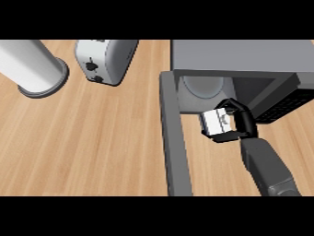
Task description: Pick up the milk, place it into the microwave and close the microwave
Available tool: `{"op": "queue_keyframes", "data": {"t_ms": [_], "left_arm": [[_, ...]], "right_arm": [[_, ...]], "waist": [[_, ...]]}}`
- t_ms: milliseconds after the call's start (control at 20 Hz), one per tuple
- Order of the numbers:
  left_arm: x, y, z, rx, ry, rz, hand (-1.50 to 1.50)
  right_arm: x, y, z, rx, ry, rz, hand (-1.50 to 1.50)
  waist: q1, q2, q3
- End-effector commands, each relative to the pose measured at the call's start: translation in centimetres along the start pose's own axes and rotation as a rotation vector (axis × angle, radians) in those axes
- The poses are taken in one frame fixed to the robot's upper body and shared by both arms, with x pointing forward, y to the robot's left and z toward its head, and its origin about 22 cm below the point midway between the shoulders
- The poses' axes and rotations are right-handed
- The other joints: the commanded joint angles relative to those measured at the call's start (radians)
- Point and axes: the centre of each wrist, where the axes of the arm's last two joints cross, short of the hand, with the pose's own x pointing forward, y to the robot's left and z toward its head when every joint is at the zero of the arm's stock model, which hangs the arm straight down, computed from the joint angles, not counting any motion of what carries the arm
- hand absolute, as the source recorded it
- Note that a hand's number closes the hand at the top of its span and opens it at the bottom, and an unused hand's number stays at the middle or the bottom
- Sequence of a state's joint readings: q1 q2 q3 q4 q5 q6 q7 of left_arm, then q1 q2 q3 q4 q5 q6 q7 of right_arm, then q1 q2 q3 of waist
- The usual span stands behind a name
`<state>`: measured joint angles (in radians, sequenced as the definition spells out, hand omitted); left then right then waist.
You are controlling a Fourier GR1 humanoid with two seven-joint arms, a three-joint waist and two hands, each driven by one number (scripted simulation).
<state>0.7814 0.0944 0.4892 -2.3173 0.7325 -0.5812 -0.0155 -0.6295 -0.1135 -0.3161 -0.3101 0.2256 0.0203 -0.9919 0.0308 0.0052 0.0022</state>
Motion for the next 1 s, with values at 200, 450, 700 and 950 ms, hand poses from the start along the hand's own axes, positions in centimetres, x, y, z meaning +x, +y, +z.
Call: {"op": "queue_keyframes", "data": {"t_ms": [200, 450, 700, 950], "left_arm": [[1.6, 0.1, -0.8, -0.056, -0.060, 0.025, -1.50], [1.2, -0.8, -1.6, -0.086, -0.064, 0.040, -1.50], [1.4, -0.1, -2.6, -0.088, -0.095, 0.029, -1.50], [0.8, -0.2, -3.2, -0.116, -0.107, 0.042, -1.50]], "right_arm": [[3.1, -2.0, -5.8, -0.017, 0.028, 0.087, 1.50], [6.1, -2.7, -10.0, -0.017, 0.029, 0.097, 1.50], [7.1, -2.6, -11.3, -0.017, 0.046, 0.134, 1.50], [7.2, -3.8, -11.1, -0.077, 0.024, 0.362, 1.50]], "waist": [[0.020, 0.007, 0.000], [0.038, 0.017, 0.001], [0.053, 0.026, 0.002], [0.088, 0.043, 0.003]]}}
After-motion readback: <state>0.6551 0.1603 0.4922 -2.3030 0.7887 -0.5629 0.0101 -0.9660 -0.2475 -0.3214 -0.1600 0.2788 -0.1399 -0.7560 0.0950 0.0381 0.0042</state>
